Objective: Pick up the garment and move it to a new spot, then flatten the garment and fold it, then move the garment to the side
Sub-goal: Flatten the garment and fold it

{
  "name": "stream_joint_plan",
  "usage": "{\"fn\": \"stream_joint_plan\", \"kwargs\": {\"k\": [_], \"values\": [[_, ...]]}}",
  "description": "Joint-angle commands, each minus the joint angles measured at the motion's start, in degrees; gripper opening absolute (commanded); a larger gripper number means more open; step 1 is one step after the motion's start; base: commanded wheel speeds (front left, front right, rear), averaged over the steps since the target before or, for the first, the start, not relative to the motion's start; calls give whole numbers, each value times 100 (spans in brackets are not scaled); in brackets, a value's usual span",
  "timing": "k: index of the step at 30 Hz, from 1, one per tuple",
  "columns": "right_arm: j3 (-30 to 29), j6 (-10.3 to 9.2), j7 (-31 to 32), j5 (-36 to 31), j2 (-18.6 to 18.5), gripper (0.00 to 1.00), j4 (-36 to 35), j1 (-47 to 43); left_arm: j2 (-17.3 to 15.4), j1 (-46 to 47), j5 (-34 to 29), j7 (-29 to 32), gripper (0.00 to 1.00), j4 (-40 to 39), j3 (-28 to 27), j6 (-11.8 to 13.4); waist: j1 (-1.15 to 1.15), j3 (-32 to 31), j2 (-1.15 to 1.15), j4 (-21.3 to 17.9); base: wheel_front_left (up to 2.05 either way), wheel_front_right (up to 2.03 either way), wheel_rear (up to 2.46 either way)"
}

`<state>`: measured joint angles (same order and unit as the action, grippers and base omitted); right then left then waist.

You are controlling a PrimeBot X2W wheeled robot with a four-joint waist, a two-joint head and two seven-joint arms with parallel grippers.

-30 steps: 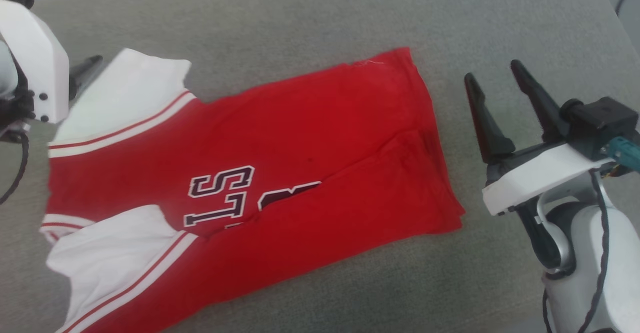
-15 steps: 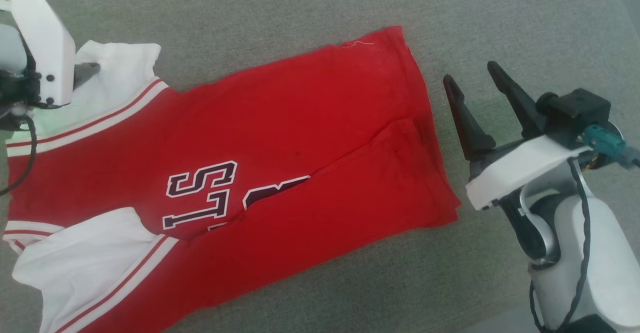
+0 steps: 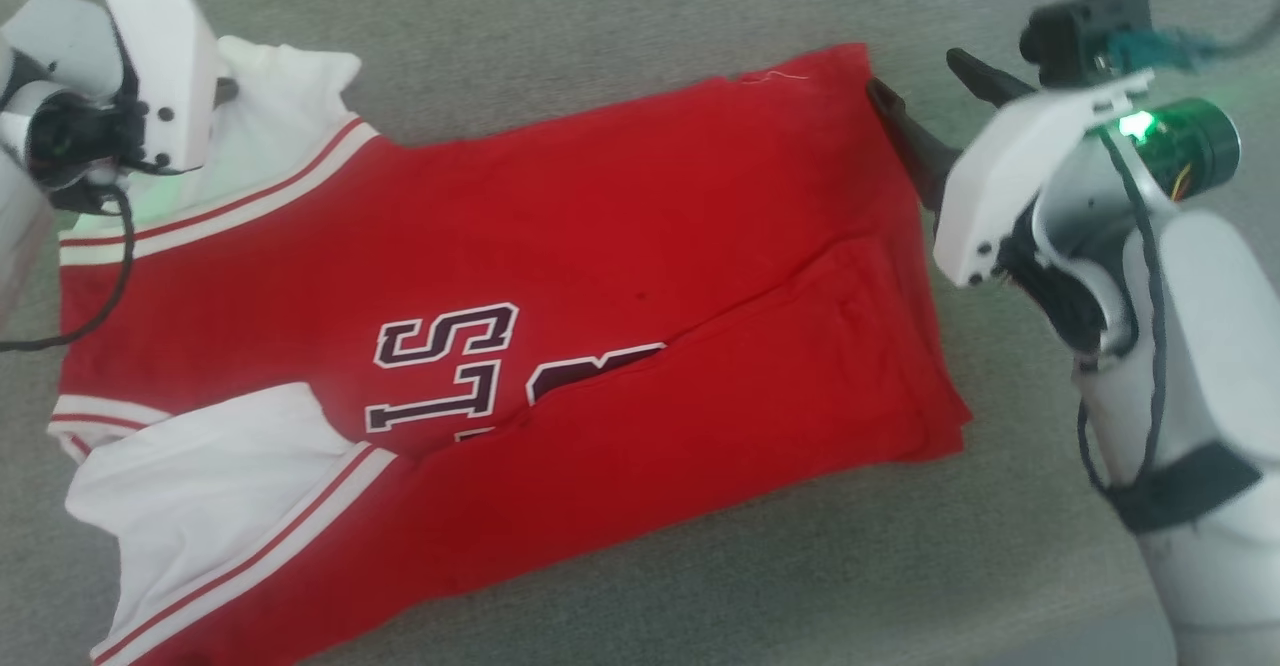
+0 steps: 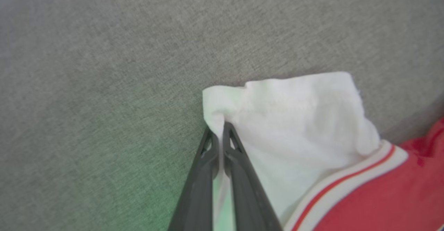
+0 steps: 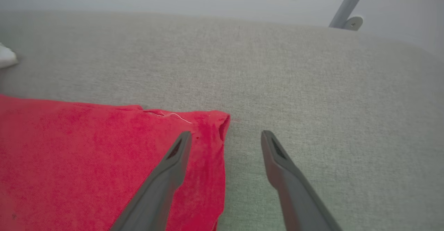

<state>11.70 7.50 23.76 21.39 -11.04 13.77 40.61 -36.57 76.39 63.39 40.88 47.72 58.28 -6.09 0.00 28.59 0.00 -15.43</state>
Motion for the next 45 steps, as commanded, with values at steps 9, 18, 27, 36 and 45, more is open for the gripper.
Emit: {"fn": "stream_joint_plan", "kwargs": {"k": [9,18,27,36,45], "values": [[807,-3,1472,725,-239,100,1613,1170,374,138,-90,-204,0,323,142,-84,0,94,0,298,0,0,0],[1283,-4,2179,1078,-388,0,2433,1633,564,188,17,-564,0,532,103,-118,0,48,0,481,0,0,0],[1512,-7,1593,1140,-876,0,2025,1512,599,333,288,-467,0,429,1,-132,0,-394,0,804,0,0,0],[1667,-6,1462,1402,-1509,0,1083,784,306,-113,258,-89,0,-637,190,106,0,-967,0,1144,0,0,0],[1437,-6,1752,1646,-2166,0,-128,-349,-751,-1242,367,-29,0,-3388,222,1256,0,-1344,0,1409,0,0,0]]}}
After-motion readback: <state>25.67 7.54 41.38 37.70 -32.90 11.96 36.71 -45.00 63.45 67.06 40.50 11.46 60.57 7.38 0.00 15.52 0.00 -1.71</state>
